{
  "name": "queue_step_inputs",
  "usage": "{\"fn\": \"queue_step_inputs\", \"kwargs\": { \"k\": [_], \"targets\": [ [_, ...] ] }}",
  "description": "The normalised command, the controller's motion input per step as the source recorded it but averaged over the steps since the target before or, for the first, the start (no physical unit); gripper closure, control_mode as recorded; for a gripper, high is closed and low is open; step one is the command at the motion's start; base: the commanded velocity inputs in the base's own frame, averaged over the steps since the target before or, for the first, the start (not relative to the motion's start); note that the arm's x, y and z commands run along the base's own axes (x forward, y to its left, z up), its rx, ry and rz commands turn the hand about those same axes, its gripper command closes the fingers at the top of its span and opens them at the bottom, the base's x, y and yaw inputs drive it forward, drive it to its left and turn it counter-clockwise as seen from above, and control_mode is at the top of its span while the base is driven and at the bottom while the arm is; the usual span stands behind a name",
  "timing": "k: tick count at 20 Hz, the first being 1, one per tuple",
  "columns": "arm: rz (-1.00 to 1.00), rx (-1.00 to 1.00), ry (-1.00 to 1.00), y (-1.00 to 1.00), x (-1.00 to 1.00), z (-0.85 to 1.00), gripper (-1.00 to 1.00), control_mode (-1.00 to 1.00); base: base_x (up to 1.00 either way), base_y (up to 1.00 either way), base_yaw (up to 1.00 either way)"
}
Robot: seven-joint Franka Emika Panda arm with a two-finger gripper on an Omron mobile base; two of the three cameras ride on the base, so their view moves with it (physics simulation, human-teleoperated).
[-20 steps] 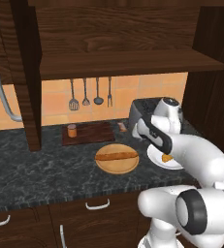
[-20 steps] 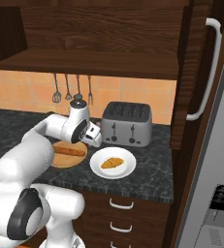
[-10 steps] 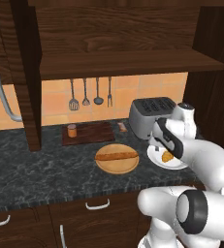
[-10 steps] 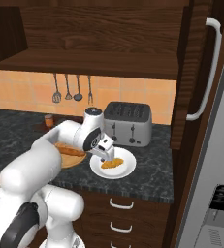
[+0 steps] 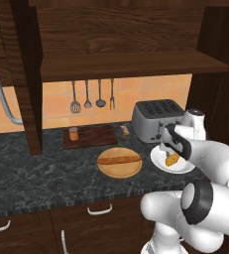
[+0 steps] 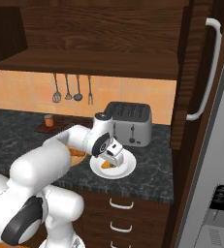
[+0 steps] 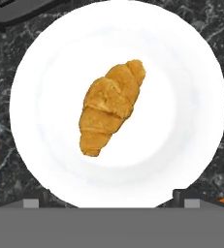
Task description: From the different types of pastries on the counter, select a croissant and place it on the cutting board. Then retrieve a jar of jam from the cabinet and place it alongside the croissant on the cutting board.
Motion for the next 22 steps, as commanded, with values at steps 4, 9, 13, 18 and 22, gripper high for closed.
{"fn": "queue_step_inputs", "kwargs": {
  "k": [4,9,13,18,22],
  "targets": [
    [-0.03,0.0,0.03,-0.07,0.38,-0.04,-1.0,-1.0,0.0,0.0,0.0],
    [0.0,-0.06,0.09,0.0,0.11,-0.55,-1.0,-1.0,0.0,0.0,0.0],
    [0.0,0.0,0.03,0.0,0.23,-0.19,-1.0,-1.0,0.0,0.0,0.0],
    [0.0,0.0,0.09,-0.3,0.59,-0.39,-1.0,-1.0,0.0,0.0,0.0],
    [0.0,0.0,0.02,-0.11,0.15,-0.09,-1.0,-1.0,0.0,0.0,0.0]
  ]
}}
